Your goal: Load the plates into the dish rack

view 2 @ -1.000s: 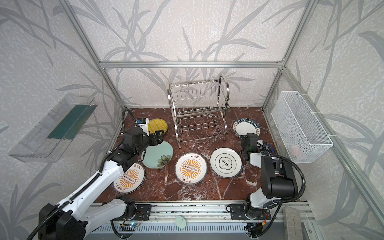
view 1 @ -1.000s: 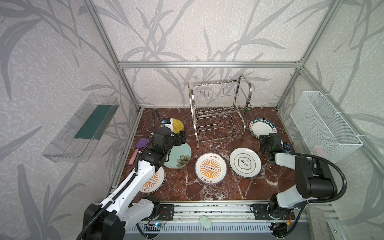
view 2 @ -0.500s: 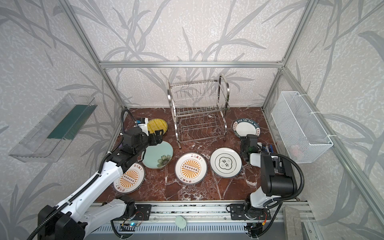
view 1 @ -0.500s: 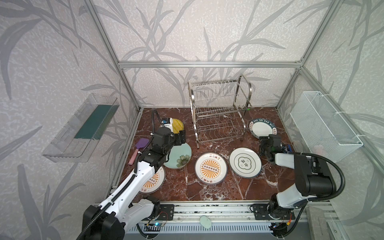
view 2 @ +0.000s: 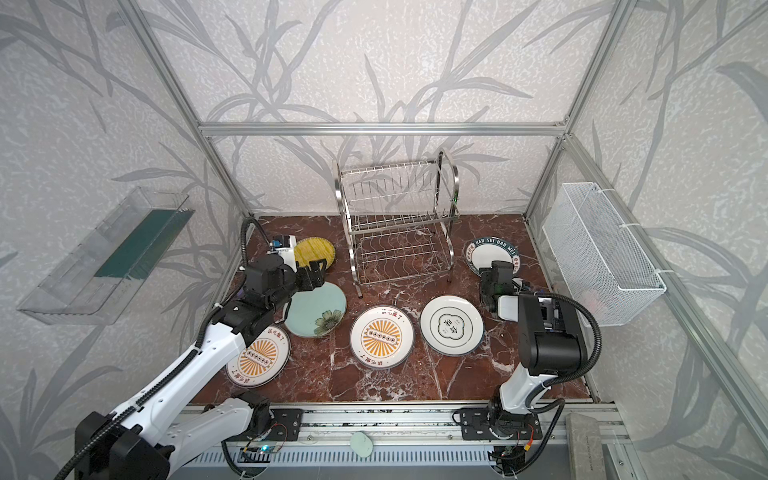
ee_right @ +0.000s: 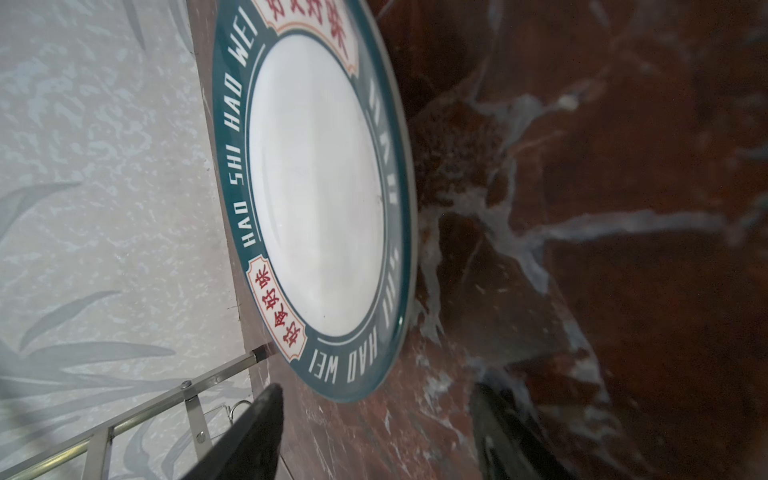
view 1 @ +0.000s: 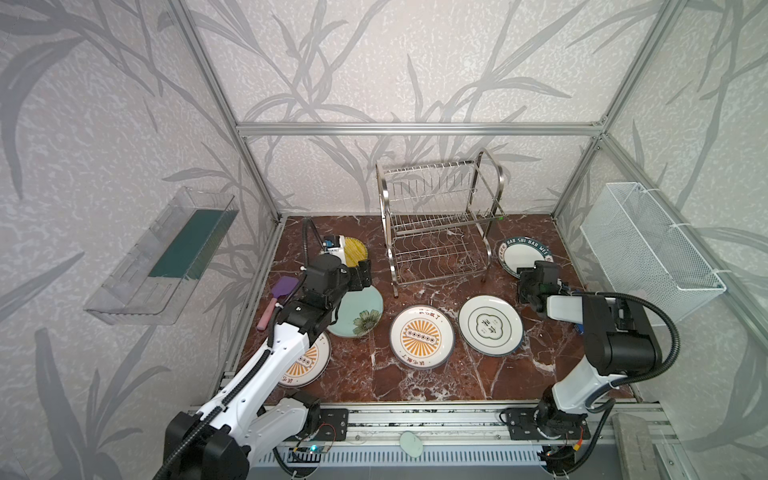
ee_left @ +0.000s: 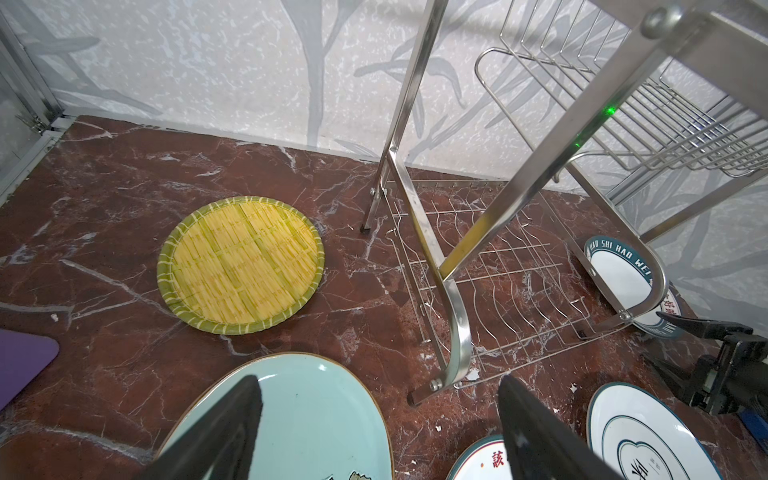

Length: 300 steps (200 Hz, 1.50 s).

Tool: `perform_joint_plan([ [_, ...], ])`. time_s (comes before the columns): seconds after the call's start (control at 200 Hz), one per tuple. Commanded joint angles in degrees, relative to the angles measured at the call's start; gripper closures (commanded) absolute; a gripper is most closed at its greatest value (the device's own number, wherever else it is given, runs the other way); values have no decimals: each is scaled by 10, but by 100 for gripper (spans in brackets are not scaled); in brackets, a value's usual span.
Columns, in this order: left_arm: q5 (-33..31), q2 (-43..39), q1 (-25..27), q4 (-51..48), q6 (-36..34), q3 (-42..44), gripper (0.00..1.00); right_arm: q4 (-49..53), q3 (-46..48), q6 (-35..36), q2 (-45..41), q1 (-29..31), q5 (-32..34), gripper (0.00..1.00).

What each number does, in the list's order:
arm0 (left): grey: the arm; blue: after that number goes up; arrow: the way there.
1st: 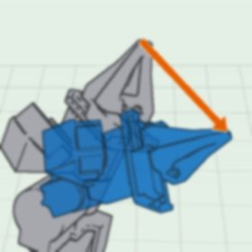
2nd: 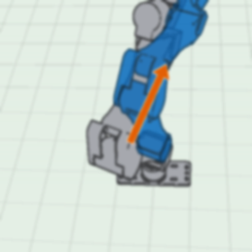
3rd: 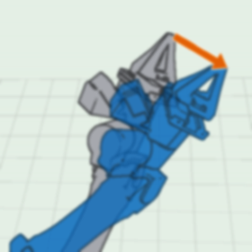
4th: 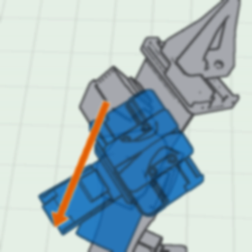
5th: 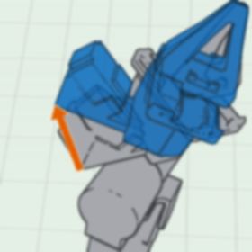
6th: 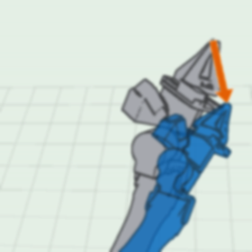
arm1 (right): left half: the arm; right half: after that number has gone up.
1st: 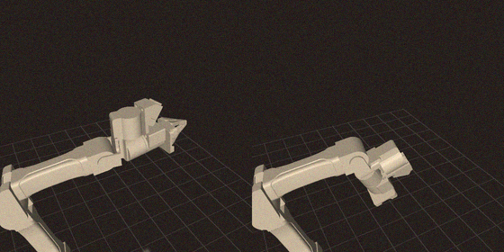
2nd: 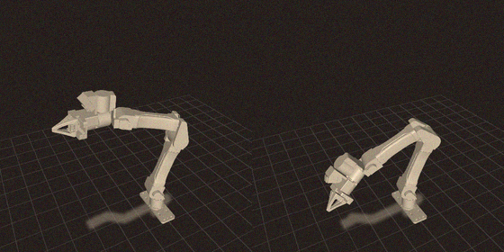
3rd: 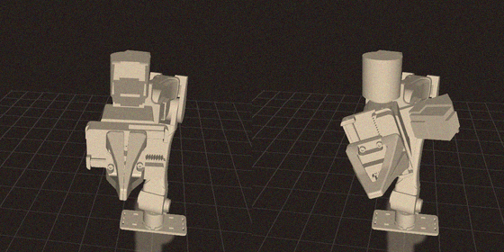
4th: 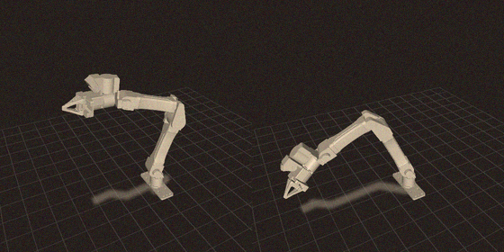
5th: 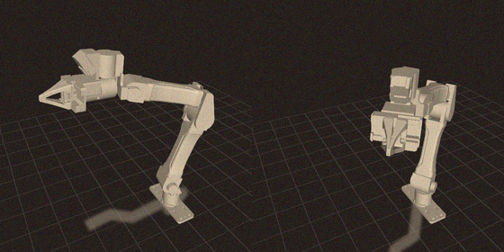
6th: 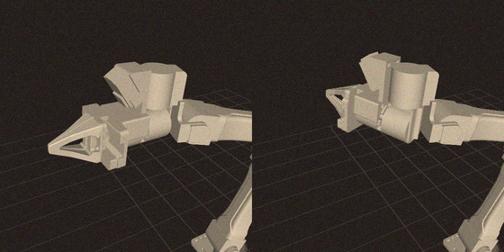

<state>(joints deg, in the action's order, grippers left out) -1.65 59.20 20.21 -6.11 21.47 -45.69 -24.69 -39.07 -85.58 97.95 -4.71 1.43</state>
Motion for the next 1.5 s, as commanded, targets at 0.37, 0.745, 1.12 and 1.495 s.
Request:
perform_joint_plan([
  [0.37, -3, -17, 3, -11, -6, -16, 13, 82, -23, -8, 22, -3, 24, 53],
  [0.745, 3, -16, 3, -6, -5, -13, 13, 70, -20, -2, 27, -3, 22, 67],
  [1.12, 10, -19, 3, 8, -6, -4, 14, 57, -16, 31, 15, -3, 23, 78],
  [1.495, 13, -16, 2, 12, -5, -4, 13, 59, -8, 66, -22, -6, 29, 93],
])
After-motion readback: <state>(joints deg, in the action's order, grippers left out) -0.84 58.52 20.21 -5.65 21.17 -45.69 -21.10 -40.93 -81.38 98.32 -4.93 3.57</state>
